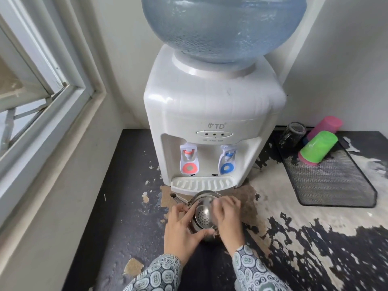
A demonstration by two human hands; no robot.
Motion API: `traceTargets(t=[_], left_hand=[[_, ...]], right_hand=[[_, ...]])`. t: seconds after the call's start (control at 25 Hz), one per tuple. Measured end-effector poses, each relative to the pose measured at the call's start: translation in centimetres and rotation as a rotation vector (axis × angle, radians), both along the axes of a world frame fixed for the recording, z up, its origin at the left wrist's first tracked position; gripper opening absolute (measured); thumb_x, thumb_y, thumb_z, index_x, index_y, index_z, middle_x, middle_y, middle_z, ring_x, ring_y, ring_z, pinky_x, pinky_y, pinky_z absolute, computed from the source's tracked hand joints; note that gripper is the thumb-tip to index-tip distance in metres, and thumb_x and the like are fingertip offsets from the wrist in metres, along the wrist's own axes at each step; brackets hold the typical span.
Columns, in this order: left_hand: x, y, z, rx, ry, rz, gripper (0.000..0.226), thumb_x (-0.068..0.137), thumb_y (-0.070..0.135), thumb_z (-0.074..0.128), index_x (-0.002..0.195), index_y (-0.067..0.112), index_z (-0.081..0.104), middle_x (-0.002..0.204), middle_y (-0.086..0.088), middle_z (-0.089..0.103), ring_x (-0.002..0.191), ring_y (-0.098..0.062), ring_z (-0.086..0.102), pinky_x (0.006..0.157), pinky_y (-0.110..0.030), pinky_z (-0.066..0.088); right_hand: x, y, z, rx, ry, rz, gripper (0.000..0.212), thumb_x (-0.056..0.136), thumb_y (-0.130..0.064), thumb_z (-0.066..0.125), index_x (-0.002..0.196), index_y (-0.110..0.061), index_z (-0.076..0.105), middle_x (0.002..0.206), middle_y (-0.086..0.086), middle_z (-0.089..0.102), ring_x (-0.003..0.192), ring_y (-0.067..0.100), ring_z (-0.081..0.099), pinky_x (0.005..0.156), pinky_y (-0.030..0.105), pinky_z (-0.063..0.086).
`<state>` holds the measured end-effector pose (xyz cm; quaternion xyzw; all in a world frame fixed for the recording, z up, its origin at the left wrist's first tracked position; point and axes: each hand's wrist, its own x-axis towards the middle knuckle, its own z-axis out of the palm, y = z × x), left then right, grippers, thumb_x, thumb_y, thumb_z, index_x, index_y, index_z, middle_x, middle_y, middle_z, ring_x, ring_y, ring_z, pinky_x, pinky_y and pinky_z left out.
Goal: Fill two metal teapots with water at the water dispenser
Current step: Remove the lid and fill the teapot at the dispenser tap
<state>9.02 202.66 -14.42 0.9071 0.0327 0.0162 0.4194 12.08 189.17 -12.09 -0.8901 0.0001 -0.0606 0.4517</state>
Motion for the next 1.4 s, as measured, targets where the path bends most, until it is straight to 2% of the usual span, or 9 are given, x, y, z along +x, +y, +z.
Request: traceTargets(t=[0.12,0.28,0.48,0.6,0.76,0.88,1.04,1.2,1.4], left_hand=[[-0.1,-0.1,-0.3,-0.068,0.013,0.003,0.073,0.055,0.051,0.081,0.119,0.049,0.047,0.113,0.011,0.032,0.111,-0.001,0.032,0.1,-0.027,0.038],[-0.2,-0.2,-0.5,-0.089,0.002,-0.013,0.069,0.055,0.056,0.078,0.115,0.055,0.044,0.116,0.011,0.031,0.114,-0.006,0.037,0.1,-0.027,0.038],[-0.4,-0.1,-0.6,-0.156,0.018,-0.014,0.069,0.054,0.055,0.079,0.108,0.062,0.036,0.118,0.009,0.03,0.116,-0.006,0.035,0.1,-0.021,0.031],[-0.5,-0.2,-0.6,-0.179,0.018,-0.01,0.071,0.051,0.062,0.074,0.113,0.058,0.037,0.119,0.007,0.03,0.116,-0.006,0.034,0.101,-0.023,0.031],[-0.7,-0.4,-0.7,-0.191,0.013,-0.004,0.077,0.049,0.07,0.065,0.12,0.051,0.038,0.12,0.008,0.029,0.118,-0.007,0.035,0.102,-0.022,0.029],[-0.8,-0.4,-0.7,-0.206,0.011,0.008,0.079,0.051,0.068,0.065,0.122,0.048,0.038,0.121,0.004,0.032,0.119,-0.01,0.036,0.103,-0.022,0.028],[-0.7,-0.4,-0.2,-0.23,0.03,-0.012,0.08,0.053,0.061,0.07,0.125,0.042,0.04,0.121,0.0,0.034,0.12,-0.013,0.036,0.107,-0.026,0.029],[0.4,1.2,1.1,-0.251,0.082,-0.139,0.077,0.064,0.039,0.078,0.128,0.042,0.036,0.127,0.002,0.037,0.123,-0.01,0.037,0.107,-0.025,0.028],[1.2,3.1,1.6,-0.251,-0.017,0.004,0.046,0.085,0.015,0.064,0.125,0.029,0.048,0.124,0.003,0.048,0.12,-0.015,0.046,0.108,-0.036,0.035]], right_hand=[[0.4,-1.3,1.0,0.257,0.045,-0.136,0.035,0.088,-0.043,0.032,0.062,-0.024,0.047,0.064,-0.005,0.048,0.06,0.004,0.049,0.061,0.023,0.04],[0.4,-4.2,0.7,0.61,0.097,-0.287,0.022,0.091,-0.02,0.049,0.079,-0.029,0.065,0.07,0.0,0.067,0.068,0.005,0.066,0.056,0.018,0.055],[-0.1,-8.2,-2.4,-0.272,0.079,-0.209,0.021,0.082,-0.028,0.064,0.077,-0.012,0.054,0.084,0.004,0.056,0.08,0.025,0.053,0.059,0.031,0.043],[-0.7,-8.2,-3.0,-0.452,0.128,-0.179,0.018,0.08,-0.025,0.067,0.093,-0.016,0.059,0.096,0.003,0.059,0.089,0.024,0.055,0.066,0.034,0.049],[-0.5,-7.4,-2.6,-0.223,0.086,-0.209,0.024,0.082,-0.015,0.064,0.106,-0.017,0.059,0.101,0.003,0.057,0.094,0.024,0.053,0.073,0.033,0.046],[0.1,-5.7,-1.6,0.043,0.05,-0.12,0.019,0.088,-0.014,0.056,0.107,-0.016,0.057,0.102,-0.001,0.055,0.098,0.018,0.051,0.078,0.019,0.039],[1.7,-3.5,0.2,0.245,0.291,0.119,0.022,0.097,-0.026,0.039,0.112,-0.023,0.053,0.108,-0.009,0.057,0.103,0.0,0.052,0.081,-0.001,0.033],[2.5,-3.2,0.4,0.218,0.392,0.208,0.031,0.096,-0.033,0.039,0.121,-0.02,0.051,0.121,-0.006,0.056,0.119,0.013,0.049,0.1,0.027,0.038],[0.9,-4.1,1.2,0.354,0.823,0.204,0.04,0.083,-0.043,0.058,0.115,-0.024,0.045,0.123,0.003,0.046,0.105,0.022,0.057,0.068,0.039,0.06]])
